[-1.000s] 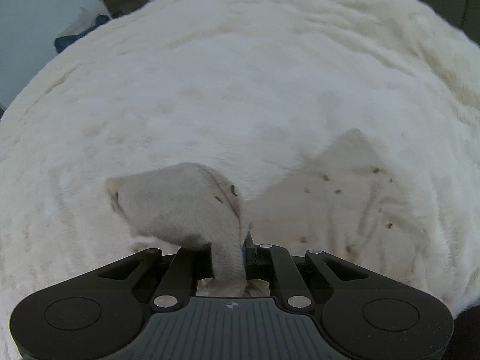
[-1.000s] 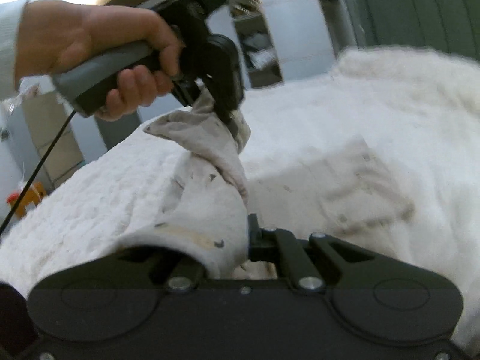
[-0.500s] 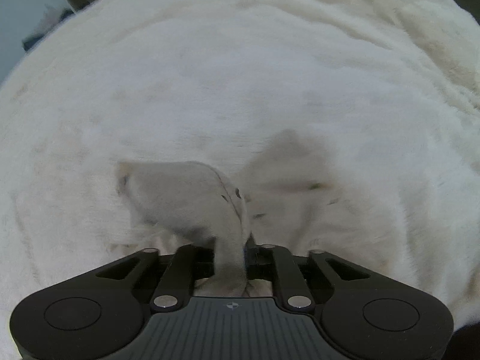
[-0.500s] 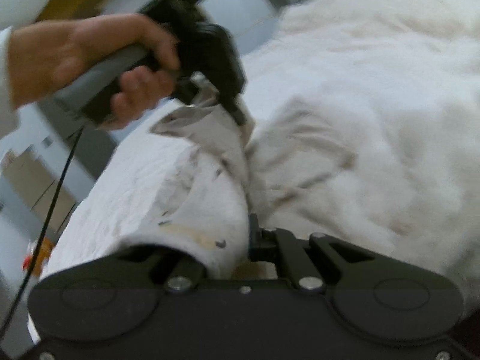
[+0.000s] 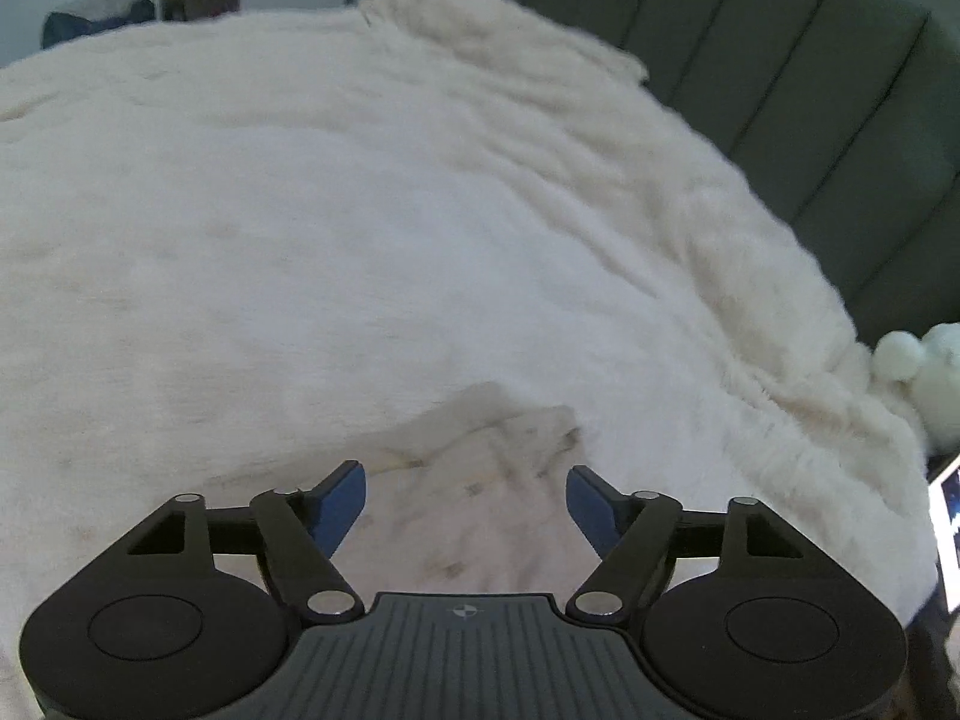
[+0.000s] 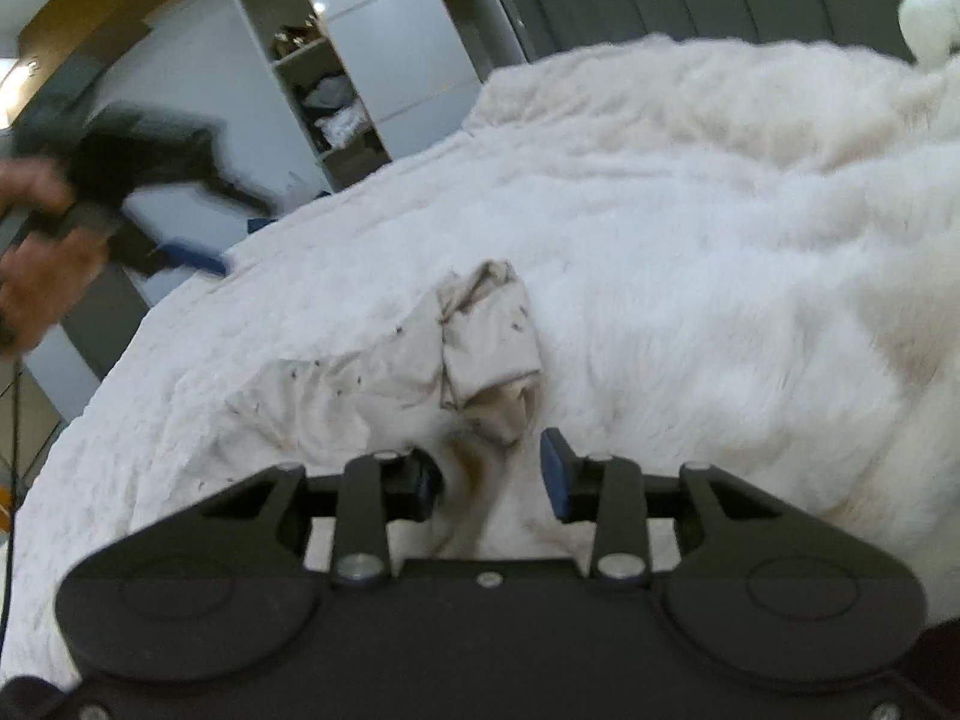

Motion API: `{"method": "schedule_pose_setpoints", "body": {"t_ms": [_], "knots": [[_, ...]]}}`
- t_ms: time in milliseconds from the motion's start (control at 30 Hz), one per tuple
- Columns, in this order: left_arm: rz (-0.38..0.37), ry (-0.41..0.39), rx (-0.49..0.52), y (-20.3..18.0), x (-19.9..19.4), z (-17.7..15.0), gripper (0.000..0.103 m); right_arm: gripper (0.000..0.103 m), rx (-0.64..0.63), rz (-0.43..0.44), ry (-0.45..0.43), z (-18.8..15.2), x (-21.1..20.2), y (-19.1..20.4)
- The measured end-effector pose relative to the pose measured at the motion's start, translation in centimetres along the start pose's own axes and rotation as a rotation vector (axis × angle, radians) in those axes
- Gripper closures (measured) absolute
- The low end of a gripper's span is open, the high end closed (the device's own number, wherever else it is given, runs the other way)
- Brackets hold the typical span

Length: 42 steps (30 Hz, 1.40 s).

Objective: Fold clothes

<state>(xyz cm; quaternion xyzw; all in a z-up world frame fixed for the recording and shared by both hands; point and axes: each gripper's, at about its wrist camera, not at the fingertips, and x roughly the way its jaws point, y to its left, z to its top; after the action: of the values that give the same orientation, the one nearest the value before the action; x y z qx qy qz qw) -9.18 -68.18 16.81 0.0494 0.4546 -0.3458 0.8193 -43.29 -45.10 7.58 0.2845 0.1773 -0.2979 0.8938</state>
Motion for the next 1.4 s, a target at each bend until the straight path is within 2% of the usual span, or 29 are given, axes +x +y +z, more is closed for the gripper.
{"method": "schedule_pose_setpoints", "body": {"t_ms": [100,167,200,233,267,300,367,467,567,633,667,700,733,767,933,1000,1033,1100,1133,1167,1200,1233,1267,1300,1333,1367,1400], "knots": [[0.03,-0.038,0.011,5.3,-2.6,-3.7,0.03,0.06,-0.046,0.006,-0.047,1.5,-0.2,-0.5],[0.088,-0.045,0.033,9.1,-2.8,-6.0,0.03,0.059,-0.093,0.028,-0.041,3.5,0.5,-0.6],[0.094,-0.045,0.033,9.6,-2.9,-6.4,0.03,0.057,-0.109,0.037,-0.028,4.4,1.1,-0.6],[0.073,-0.041,0.003,10.9,-2.5,-6.7,0.03,0.054,-0.126,0.055,0.007,6.1,2.7,-0.6],[0.047,-0.036,-0.032,12.5,-2.0,-7.2,0.03,0.046,-0.143,0.066,0.041,7.9,4.6,-0.5],[0.021,-0.031,-0.068,14.0,-1.4,-7.6,0.03,0.045,-0.155,0.066,0.058,8.9,5.8,-0.4],[-0.05,-0.022,-0.123,15.3,0.0,-7.8,0.03,0.045,-0.181,0.044,0.094,11.5,10.0,0.3],[-0.121,-0.028,-0.139,15.6,2.7,-7.0,0.03,0.045,-0.184,0.005,0.173,14.1,16.8,0.9],[-0.119,-0.006,-0.105,15.7,5.0,-6.2,0.03,0.045,-0.196,-0.053,0.259,14.4,21.2,1.1],[-0.107,0.012,-0.085,15.8,7.2,-5.7,0.033,0.049,-0.188,-0.084,0.309,14.1,23.6,0.9],[-0.103,0.024,-0.066,15.8,8.4,-5.7,0.051,0.061,-0.172,-0.079,0.333,13.8,24.6,0.6],[-0.092,0.025,-0.035,15.6,8.8,-5.9,0.063,0.083,-0.161,-0.069,0.343,13.6,24.8,0.5],[-0.089,0.022,-0.017,15.5,8.6,-6.0,0.087,0.092,-0.148,-0.057,0.348,13.5,24.8,0.4],[-0.107,0.008,-0.011,15.6,8.4,-6.1,0.101,0.092,-0.141,-0.038,0.331,13.6,24.4,0.5],[-0.242,-0.142,-0.036,18.0,3.6,-7.3,0.102,0.094,-0.198,0.094,0.201,15.1,21.2,2.4],[-0.299,-0.186,-0.099,20.0,1.0,-8.1,0.102,0.094,-0.206,0.155,0.168,15.7,20.4,3.3],[-0.304,-0.194,-0.109,20.3,0.6,-8.3,0.102,0.094,-0.198,0.191,0.15,16.1,20.5,3.8],[-0.269,-0.21,-0.144,21.6,-0.1,-8.7,0.102,0.093,-0.203,0.183,0.153,16.4,21.4,4.4],[-0.184,-0.198,-0.178,22.1,0.2,-8.8,0.102,0.092,-0.228,0.114,0.192,16.1,23.0,4.5],[-0.147,-0.177,-0.184,22.2,0.5,-8.7,0.098,0.086,-0.252,0.028,0.247,15.6,24.9,4.3],[-0.123,-0.155,-0.184,22.1,0.8,-8.6,0.094,0.079,-0.264,-0.022,0.28,15.3,26.0,4.1],[-0.099,-0.133,-0.183,22.1,1.1,-8.5,0.09,0.078,-0.281,-0.096,0.322,14.8,27.0,3.8],[-0.094,-0.12,-0.182,21.9,0.9,-8.6,0.09,0.078,-0.294,-0.143,0.331,14.6,26.9,3.5],[-0.103,-0.129,-0.185,21.8,0.1,-8.9,0.087,0.078,-0.287,-0.129,0.303,14.6,25.6,3.4],[-0.114,-0.143,-0.189,21.6,-0.9,-9.3,0.073,0.075,-0.273,-0.097,0.268,14.7,24.0,3.2],[-0.127,-0.152,-0.19,21.5,-2.0,-9.8,0.057,0.068,-0.261,-0.059,0.254,14.8,22.4,2.9],[-0.132,-0.156,-0.19,21.4,-2.3,-10.0,0.052,0.061,-0.253,-0.028,0.254,14.8,21.2,2.8]]}}
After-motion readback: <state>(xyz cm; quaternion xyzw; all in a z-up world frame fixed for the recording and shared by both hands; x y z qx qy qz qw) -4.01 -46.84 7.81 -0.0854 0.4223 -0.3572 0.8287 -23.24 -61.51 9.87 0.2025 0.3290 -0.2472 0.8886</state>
